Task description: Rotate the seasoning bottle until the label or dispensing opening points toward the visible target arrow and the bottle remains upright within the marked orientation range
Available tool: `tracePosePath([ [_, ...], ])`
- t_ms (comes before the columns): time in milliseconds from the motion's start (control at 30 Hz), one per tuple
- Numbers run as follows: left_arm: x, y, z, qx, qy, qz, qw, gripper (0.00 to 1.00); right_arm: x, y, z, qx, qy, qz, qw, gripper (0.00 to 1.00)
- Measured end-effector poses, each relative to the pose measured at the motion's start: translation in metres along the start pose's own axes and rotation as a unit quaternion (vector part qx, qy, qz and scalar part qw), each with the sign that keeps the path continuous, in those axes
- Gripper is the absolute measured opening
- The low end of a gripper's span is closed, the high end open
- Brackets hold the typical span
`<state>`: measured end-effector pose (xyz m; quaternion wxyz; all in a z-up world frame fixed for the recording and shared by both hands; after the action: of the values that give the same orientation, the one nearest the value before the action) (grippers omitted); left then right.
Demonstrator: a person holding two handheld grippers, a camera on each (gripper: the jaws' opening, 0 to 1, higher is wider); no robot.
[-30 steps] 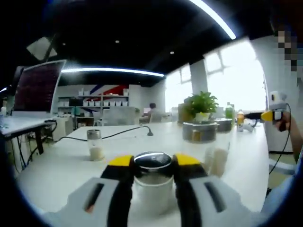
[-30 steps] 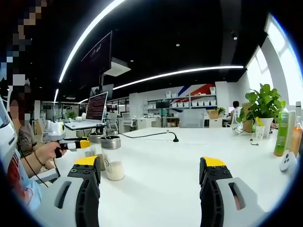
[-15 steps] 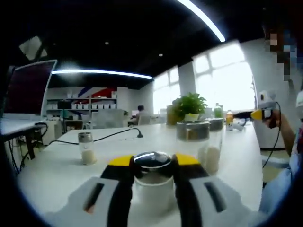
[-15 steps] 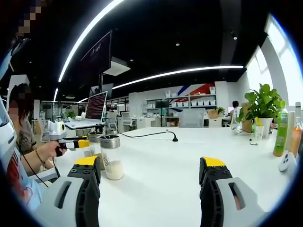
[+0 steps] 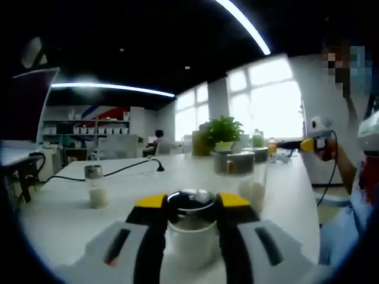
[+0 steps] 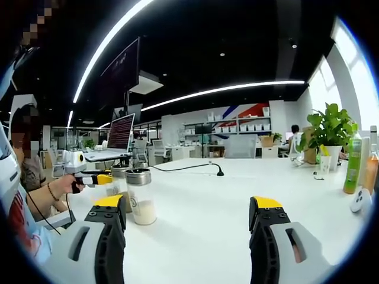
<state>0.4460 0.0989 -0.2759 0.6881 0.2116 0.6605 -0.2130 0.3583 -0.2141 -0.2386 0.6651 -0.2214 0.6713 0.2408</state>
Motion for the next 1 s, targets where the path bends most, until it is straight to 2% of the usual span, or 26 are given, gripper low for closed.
tracePosePath([
  [433,-0.0005,-0.0006,0.0015,0.058,0.001,-0.004,0.9983,0.34,0.0013,-0.0008,0.0011,0.000,0.005,0.001,1.0000,0.88],
  [667,-0.0003,-0.0006,0.0019,0.079,0.004,-0.010,0.9968,0.34,0.0037,-0.0005,0.0032,0.001,0.010,0.002,0.9999,0.87],
  [1000,0.0000,-0.0025,0.0028,0.136,0.001,-0.012,0.9907,0.34,0.0046,-0.0001,0.0032,0.002,0.016,-0.002,0.9999,0.87],
])
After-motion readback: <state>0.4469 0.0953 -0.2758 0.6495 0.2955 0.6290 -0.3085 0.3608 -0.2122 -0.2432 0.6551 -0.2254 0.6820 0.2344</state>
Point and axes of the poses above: the point that each gripper's makers call its tool centre point, and the gripper's own axes: z roughly forward along the fingers, y roughly to its left, x roughly out of its underside, the point moved 1 cm from there along -z, roughly backward along the fingers, and after that the axes turned 10 degrees about -x, right-handed, at the moved point
